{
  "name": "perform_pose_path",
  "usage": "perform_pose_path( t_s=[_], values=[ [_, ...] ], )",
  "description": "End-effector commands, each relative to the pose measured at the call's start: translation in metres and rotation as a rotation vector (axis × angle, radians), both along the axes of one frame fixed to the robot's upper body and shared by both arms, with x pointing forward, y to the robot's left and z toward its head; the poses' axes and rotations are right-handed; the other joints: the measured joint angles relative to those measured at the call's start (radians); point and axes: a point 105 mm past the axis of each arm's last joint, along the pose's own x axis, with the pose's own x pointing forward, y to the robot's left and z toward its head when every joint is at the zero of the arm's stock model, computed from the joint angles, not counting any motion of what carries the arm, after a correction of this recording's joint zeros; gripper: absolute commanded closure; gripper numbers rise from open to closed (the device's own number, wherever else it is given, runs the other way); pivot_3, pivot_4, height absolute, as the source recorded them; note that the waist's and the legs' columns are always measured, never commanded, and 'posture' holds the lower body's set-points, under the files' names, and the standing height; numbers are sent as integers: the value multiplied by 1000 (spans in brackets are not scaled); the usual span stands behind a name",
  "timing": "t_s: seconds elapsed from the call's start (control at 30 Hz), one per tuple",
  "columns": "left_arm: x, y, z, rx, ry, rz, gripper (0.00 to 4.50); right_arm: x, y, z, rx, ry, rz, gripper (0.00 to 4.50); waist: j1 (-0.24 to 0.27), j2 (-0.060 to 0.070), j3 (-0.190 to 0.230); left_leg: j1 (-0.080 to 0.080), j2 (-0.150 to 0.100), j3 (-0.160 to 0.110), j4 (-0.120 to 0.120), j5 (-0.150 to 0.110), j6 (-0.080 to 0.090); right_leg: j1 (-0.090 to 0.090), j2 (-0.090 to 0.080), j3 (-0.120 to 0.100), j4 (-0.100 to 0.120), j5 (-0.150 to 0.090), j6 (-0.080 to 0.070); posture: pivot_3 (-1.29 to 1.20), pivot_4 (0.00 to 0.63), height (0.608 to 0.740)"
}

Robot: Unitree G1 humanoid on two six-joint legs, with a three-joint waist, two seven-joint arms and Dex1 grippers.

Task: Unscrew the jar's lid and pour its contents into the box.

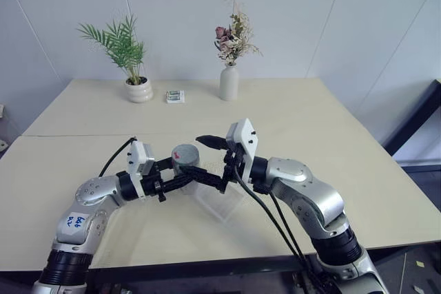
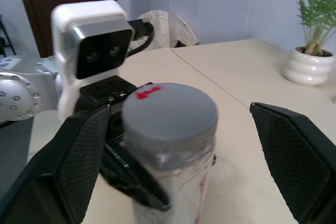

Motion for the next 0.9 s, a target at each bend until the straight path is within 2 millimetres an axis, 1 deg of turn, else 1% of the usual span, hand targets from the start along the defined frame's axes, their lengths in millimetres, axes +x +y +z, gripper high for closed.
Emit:
perform_pose_path(
  t_s=[0.03, 0.2, 0.47, 0.57, 0.7, 0.9],
  values=[
    [-3, -5, 9, 6, -34, -41, 2481, -1, 1, 11, 21, -30, -16, 0, -1, 0, 0, 0, 0, 0, 0, 0, 0, 0, 0, 0, 0, 0, 0, 0, 150, 740],
    [-1, -8, 7, 13, -33, -53, 2481, 3, 0, 11, 30, -7, -46, 0, -1, 0, 0, 0, 0, 0, 0, 0, 0, 0, 0, 0, 1, 0, 0, 0, 150, 740],
    [0, -13, 7, 3, -40, -64, 2481, 1, 3, 11, 51, 28, -21, 0, -1, 0, 0, 0, 0, 0, 0, 0, 0, -1, 0, 0, 1, 0, 0, 0, 150, 740],
    [0, -16, 9, -6, -45, -68, 2481, 0, 5, 11, 51, 34, -5, 577, 0, 0, 0, 0, 0, 0, 0, 0, 0, -1, 0, 0, 1, 0, 0, 0, 150, 740],
    [0, -16, 8, -10, -43, -66, 2481, -3, 6, 17, 80, 35, 12, 1876, -1, 0, 0, 0, 0, 0, 0, 0, 0, -1, 0, 0, 1, 0, 0, 0, 150, 740],
    [-1, -15, 6, -8, -40, -61, 2481, -11, 8, 20, 88, 29, 76, 1906, -1, 0, 0, 0, 0, 0, 0, 0, 0, -1, 0, 0, 1, 0, 0, 0, 150, 740]
  ],
)
